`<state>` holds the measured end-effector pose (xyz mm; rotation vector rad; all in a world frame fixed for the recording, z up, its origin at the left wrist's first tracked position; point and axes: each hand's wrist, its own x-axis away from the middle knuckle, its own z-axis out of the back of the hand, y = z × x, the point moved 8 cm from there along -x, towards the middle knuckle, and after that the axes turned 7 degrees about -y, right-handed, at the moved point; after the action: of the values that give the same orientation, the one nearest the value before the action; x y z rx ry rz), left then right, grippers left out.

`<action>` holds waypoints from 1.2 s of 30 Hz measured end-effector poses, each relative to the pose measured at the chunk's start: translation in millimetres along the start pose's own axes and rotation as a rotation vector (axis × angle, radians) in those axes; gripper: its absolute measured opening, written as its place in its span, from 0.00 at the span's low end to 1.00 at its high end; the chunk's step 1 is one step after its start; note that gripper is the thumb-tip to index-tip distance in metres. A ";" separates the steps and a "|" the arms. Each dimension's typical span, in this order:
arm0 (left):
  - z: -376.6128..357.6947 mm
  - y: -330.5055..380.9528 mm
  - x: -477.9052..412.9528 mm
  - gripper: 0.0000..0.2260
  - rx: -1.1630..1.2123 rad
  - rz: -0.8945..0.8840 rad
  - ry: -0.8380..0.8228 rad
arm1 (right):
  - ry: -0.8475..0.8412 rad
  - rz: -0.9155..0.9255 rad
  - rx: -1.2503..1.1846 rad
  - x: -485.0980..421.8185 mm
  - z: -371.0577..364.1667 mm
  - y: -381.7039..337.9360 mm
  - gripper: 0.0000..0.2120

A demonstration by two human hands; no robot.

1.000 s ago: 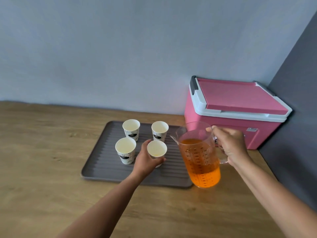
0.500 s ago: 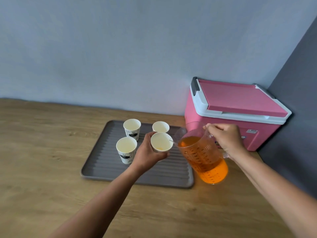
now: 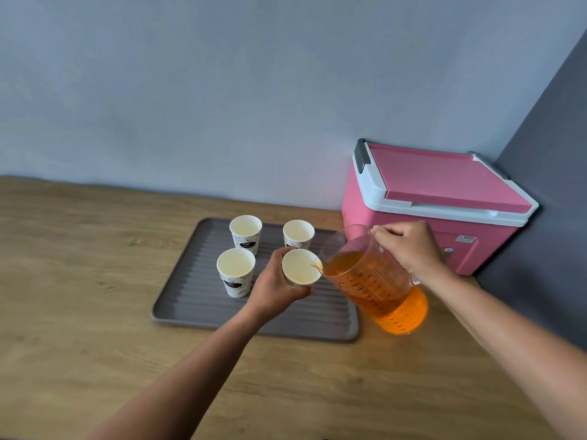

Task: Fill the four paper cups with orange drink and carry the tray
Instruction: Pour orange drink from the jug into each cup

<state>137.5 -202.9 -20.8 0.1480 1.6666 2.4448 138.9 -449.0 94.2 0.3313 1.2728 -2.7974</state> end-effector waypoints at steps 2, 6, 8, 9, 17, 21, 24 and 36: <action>-0.4 0.1 1.1 0.34 -0.001 0.000 -0.003 | 0.000 0.000 0.017 -2.0 -0.6 0.1 0.11; -0.6 -1.7 3.1 0.33 0.006 -0.001 -0.004 | -0.016 0.010 0.061 -4.2 -1.1 -0.2 0.13; -0.8 -1.7 4.0 0.33 0.006 -0.002 -0.005 | -0.023 0.016 0.080 -4.8 -1.9 -0.8 0.15; -0.9 -1.6 4.4 0.33 0.005 -0.003 -0.006 | -0.023 0.014 0.086 -5.1 -2.0 -0.9 0.16; -3.6 -5.3 5.4 0.34 -0.011 -0.004 -0.008 | -0.039 0.029 0.150 -4.9 -2.8 -4.6 0.12; -4.5 -6.7 6.8 0.34 -0.008 0.005 -0.009 | -0.035 0.050 0.188 -3.8 -2.7 -4.9 0.19; -5.2 -6.6 7.7 0.33 -0.009 0.005 -0.010 | -0.039 0.059 0.190 -1.8 -2.4 -5.7 0.19; -9.2 -7.0 8.7 0.34 -0.016 0.001 -0.016 | -0.043 0.050 0.223 3.4 -1.5 -8.8 0.14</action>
<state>127.9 -207.1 -30.8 0.1655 1.6407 2.4509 134.8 -441.9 99.0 0.3055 0.9325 -2.8904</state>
